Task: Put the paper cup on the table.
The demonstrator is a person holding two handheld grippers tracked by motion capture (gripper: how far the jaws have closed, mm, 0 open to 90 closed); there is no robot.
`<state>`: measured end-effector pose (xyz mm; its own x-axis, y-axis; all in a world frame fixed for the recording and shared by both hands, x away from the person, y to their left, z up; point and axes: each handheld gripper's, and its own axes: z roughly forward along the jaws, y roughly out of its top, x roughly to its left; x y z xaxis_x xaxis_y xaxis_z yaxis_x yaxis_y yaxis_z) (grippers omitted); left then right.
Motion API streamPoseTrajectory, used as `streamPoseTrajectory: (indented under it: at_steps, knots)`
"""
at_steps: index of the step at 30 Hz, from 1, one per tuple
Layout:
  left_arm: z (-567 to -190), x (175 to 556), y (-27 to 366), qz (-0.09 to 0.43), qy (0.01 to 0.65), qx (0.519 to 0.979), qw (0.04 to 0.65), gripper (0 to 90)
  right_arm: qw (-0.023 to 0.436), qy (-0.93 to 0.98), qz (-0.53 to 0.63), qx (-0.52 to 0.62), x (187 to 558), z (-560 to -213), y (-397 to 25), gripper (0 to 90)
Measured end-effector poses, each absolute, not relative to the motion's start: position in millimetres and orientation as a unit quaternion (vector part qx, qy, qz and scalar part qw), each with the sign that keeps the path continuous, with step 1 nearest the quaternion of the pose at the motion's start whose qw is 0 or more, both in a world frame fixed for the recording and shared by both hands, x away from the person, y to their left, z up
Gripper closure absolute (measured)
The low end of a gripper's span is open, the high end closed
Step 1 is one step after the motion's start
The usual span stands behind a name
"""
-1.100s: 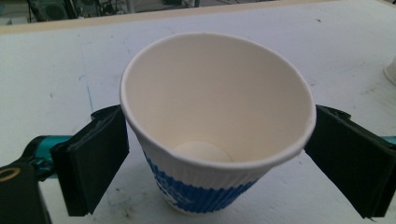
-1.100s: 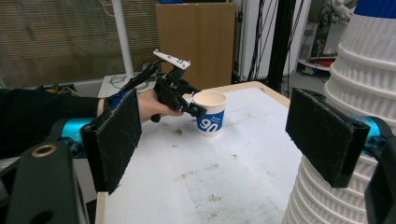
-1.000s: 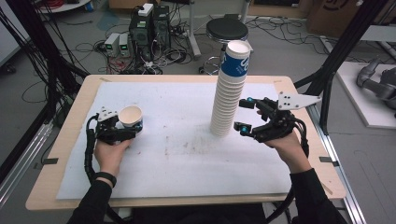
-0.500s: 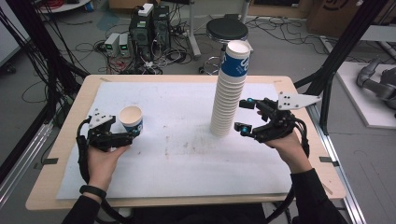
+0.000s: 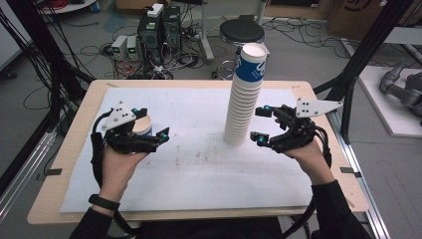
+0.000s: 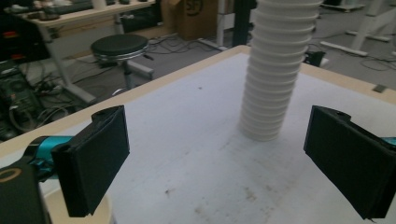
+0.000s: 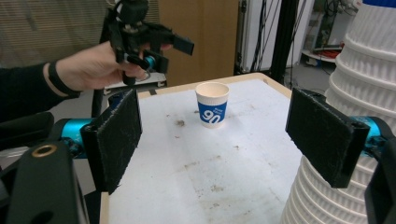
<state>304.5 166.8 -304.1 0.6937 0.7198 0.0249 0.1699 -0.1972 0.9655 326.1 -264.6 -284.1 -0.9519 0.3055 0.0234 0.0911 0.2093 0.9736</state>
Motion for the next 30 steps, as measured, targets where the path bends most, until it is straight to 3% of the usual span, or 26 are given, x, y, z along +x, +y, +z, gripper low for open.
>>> streamPoseTrajectory:
  at_steps: [12, 18, 30]
  knots:
    - [-280, 322, 127, 0.181, 0.223, 0.765, 0.577, 6.8, 0.088, 0.777, 0.606, 0.145, 332, -283, -264, 18.7]
    - [-276, 323, 110, 0.171, 0.201, 0.776, 0.573, 6.8, 0.087, 0.783, 0.599, 0.145, 335, -284, -262, 18.7]
    - [-273, 318, 112, 0.169, 0.180, 0.767, 0.592, 6.8, 0.090, 0.777, 0.605, 0.152, 335, -283, -267, 18.7]
